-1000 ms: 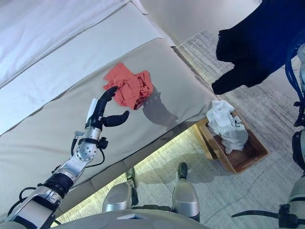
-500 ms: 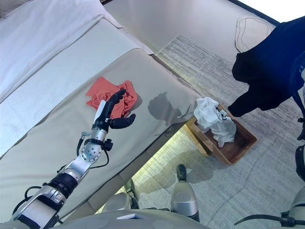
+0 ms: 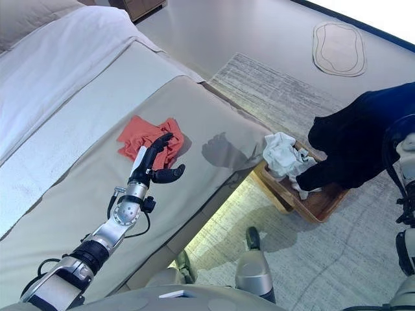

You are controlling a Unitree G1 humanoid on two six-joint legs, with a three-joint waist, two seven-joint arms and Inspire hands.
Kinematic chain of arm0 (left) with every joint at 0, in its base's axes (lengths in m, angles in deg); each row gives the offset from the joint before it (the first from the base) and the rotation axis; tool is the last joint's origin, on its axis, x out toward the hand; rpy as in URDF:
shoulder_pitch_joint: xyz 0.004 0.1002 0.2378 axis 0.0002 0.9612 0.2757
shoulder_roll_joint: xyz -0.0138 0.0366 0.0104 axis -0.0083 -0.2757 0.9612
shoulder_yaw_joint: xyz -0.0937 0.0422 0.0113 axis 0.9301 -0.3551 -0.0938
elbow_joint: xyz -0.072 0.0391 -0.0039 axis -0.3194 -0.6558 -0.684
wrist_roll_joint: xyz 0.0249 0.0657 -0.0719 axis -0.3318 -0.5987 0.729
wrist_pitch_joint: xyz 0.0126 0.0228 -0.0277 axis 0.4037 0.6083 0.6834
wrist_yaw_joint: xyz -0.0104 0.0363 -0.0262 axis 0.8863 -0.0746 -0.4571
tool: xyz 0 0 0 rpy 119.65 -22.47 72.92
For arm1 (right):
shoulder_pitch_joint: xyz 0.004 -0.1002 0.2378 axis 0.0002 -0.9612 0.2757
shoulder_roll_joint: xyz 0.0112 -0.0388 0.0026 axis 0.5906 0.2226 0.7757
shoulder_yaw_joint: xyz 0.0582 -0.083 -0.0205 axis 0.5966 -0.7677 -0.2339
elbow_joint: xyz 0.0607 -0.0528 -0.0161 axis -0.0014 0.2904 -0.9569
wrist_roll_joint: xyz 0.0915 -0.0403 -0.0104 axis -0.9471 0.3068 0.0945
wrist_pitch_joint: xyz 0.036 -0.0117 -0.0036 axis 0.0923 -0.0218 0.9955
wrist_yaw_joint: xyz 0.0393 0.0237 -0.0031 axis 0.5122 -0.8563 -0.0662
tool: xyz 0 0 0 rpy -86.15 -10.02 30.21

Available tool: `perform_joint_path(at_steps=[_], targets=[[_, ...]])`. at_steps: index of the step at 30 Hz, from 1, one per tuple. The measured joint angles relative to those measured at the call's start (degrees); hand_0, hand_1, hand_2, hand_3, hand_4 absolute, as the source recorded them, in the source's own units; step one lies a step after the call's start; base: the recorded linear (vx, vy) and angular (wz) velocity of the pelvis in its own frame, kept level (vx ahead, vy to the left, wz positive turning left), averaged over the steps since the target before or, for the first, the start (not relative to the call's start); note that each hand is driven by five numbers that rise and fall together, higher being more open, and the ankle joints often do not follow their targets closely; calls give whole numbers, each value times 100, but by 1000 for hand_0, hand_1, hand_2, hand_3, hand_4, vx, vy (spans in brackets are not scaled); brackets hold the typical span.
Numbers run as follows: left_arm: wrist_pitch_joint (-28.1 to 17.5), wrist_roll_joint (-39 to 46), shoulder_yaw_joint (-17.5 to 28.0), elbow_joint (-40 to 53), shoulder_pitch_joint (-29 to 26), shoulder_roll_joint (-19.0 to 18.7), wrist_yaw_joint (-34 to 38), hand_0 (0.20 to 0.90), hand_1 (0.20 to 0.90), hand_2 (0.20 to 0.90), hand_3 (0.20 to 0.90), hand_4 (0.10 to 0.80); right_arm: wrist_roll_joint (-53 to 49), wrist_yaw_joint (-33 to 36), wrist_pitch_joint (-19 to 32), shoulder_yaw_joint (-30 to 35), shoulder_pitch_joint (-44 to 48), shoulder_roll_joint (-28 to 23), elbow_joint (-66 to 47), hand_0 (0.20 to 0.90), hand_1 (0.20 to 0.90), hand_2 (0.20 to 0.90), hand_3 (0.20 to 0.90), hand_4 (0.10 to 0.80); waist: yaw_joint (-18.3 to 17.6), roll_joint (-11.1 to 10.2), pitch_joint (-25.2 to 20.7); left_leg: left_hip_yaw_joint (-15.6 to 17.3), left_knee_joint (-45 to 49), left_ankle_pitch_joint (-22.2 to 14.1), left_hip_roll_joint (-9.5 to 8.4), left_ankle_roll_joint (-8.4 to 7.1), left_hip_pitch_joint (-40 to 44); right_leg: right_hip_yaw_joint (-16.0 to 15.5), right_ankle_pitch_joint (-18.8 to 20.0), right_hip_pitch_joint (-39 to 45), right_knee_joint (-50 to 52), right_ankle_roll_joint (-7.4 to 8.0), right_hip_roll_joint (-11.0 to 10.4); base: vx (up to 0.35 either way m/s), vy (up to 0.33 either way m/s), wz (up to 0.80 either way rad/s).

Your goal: Pick up the clothes from the bed and place them into the basket

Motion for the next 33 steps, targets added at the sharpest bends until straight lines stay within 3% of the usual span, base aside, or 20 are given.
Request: perform_joint_path(at_steps=[3,17,25,28,29,30,33], targets=[[-2,-1,-116,0,-5,12,3,900,900,900,900,800,1,-47,45,-1,-3,169,203,300,300,300,200,100,-73,76,-70,5,-14,-2,-11,1,-17,3,-1,-23,-1,1,-13,-13,3,-1],[-11,-1,-203,-21,5,470,178,900,900,900,900,800,-191,-532,266,-2,-84,238,910,300,300,300,200,100,-119,848,-321,47,-11,3,-22,-1,-280,40,7,-308,-8,20,-24,-29,5,-1],[-17,0,-278,-20,5,500,177,900,900,900,900,800,-208,-550,278,-2,-123,263,1147,300,300,300,200,100,-107,1067,-264,41,-1,4,-19,-2,-341,27,3,-365,-10,25,-25,-3,-11,0],[-17,1,-339,-20,3,499,177,900,900,900,900,800,-212,-550,278,-2,-123,265,1186,467,467,467,395,295,-114,1096,-216,16,1,17,-22,-16,-370,7,4,-383,-9,25,-27,-14,-18,3],[-17,1,-373,-17,2,499,177,900,900,900,900,800,-213,-550,278,-2,-123,266,1194,589,589,589,538,438,-113,1107,-207,10,1,18,-21,-16,-371,1,4,-381,-9,25,-27,0,0,0],[-17,1,-392,-16,1,499,177,900,900,900,900,800,-213,-549,287,-2,-123,269,1196,900,900,900,900,800,-110,1118,-193,6,1,18,-19,-16,-373,-4,4,-380,-9,26,-26,0,0,0],[-17,1,-394,-16,-1,499,177,900,900,900,900,800,-213,-548,308,-2,-123,270,1196,900,900,900,900,800,-109,1132,-131,-1,1,18,-18,-16,-375,-14,2,-376,-10,27,-25,0,0,0]])
